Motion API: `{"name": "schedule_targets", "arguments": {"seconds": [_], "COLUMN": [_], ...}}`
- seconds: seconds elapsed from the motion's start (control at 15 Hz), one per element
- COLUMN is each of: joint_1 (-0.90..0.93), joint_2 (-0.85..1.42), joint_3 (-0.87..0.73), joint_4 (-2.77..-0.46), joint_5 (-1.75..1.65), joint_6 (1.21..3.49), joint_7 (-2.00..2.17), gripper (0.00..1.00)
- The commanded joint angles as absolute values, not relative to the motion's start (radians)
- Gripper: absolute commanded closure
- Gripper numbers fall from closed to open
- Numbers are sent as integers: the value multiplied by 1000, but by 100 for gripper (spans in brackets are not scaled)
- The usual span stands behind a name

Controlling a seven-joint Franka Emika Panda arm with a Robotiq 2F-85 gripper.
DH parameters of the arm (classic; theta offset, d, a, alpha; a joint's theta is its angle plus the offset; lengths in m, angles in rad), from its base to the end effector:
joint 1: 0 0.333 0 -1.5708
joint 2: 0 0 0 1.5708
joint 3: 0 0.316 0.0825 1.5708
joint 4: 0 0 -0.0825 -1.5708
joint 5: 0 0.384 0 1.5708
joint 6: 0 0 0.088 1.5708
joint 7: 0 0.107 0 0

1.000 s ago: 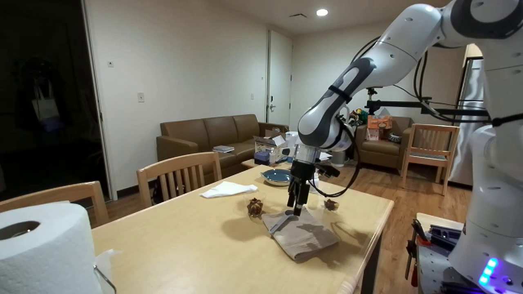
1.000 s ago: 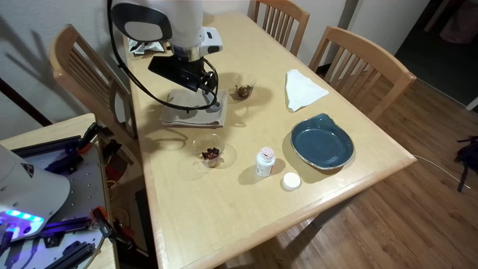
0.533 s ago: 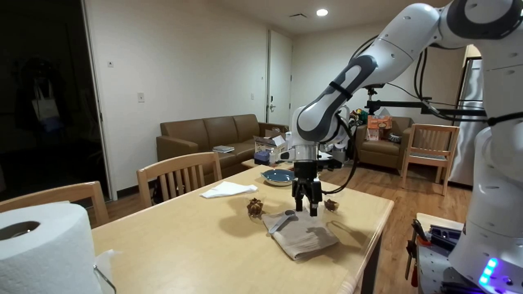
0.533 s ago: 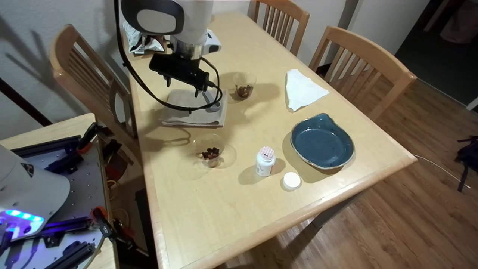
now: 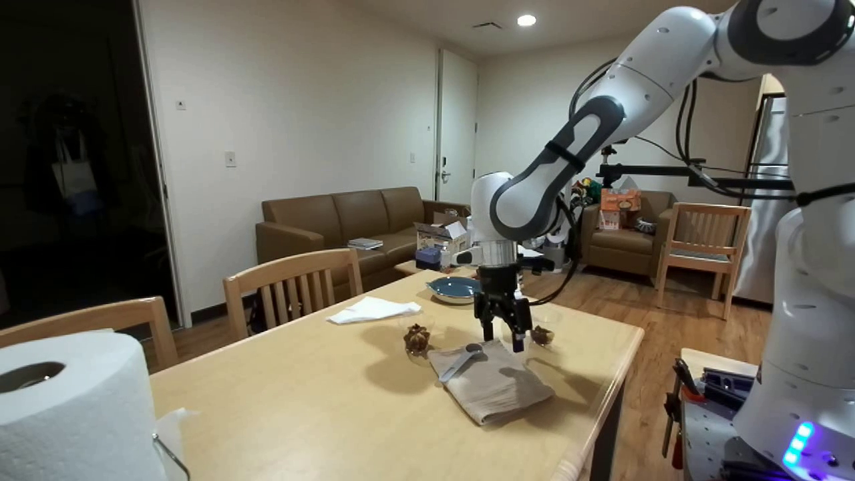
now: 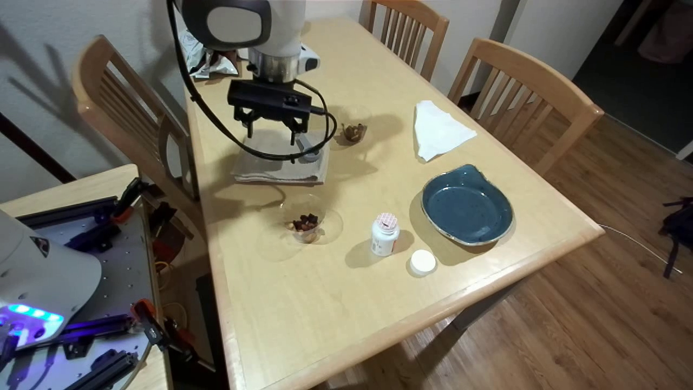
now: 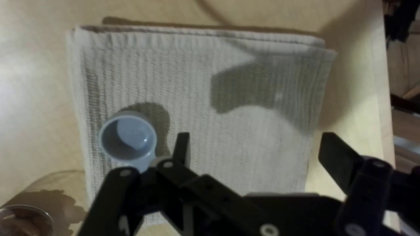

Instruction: Move the spoon from the white towel to the table then use the towel to wipe the table

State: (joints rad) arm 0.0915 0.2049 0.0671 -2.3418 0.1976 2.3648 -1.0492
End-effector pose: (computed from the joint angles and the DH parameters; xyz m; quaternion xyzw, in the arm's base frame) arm 0.4893 0.0814 0.2331 -0.8587 -0.4996 0.0519 0.1016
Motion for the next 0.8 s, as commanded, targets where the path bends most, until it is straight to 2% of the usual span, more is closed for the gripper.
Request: {"name": "schedule_targets", "arguments": {"seconds": [0.0, 0.13, 0.47, 0.73], "joint_1": [90, 93, 69, 30], "joint_2": [240, 261, 235, 261], "joint_3": [73, 81, 99, 152], "joint_4": [-2301, -2289, -2311, -2317], "joint_5": [-30, -127, -66, 17], "joint_6": [2366, 2398, 2369, 2522], "joint_7": [-1027, -1050, -1037, -1288], "gripper": [0, 0, 0, 0]}}
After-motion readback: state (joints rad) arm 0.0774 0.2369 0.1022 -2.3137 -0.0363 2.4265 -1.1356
